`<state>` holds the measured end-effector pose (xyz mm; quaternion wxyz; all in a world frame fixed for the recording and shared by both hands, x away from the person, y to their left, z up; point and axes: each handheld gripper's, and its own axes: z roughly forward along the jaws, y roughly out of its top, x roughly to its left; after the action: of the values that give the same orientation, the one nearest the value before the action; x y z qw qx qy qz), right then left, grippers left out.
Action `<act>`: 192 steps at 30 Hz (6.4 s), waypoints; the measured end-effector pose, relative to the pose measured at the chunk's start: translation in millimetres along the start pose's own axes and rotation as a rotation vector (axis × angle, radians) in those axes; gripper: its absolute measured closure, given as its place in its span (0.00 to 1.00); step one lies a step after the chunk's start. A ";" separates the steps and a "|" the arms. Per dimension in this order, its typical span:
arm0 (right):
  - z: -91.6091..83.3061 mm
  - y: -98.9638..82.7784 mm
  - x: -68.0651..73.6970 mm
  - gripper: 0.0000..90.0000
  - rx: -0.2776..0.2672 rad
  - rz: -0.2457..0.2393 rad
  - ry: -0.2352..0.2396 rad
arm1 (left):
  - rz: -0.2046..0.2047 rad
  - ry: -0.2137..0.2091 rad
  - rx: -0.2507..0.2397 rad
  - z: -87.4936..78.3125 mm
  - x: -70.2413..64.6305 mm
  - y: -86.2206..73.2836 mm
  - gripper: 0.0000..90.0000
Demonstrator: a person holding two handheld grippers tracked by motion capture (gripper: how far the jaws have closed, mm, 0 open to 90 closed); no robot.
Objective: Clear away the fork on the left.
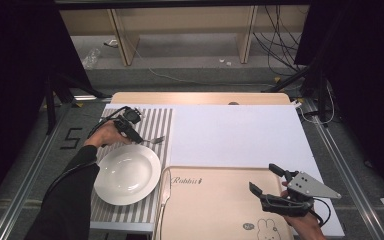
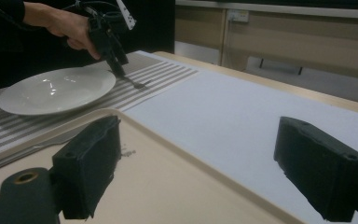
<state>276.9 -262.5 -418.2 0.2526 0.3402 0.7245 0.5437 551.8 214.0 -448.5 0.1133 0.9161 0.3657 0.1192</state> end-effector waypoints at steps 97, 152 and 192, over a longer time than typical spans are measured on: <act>0.4 0.0 1.1 0.18 -0.008 -0.007 0.001 | -0.142 0.042 -0.090 -22.6 5.8 18.4 0.93; 0.5 -0.1 1.4 0.18 -0.007 -0.007 -0.001 | -0.305 -0.614 -0.465 -91.8 -99.2 4.2 0.93; 0.6 0.1 2.3 0.18 -0.008 -0.013 0.000 | -0.239 -0.750 -0.377 -58.4 -192.3 -42.2 0.93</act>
<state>275.9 -260.4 -418.3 0.2576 0.3345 0.7243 0.5451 371.6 116.8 -431.8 0.4165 0.8104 0.3748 -0.1710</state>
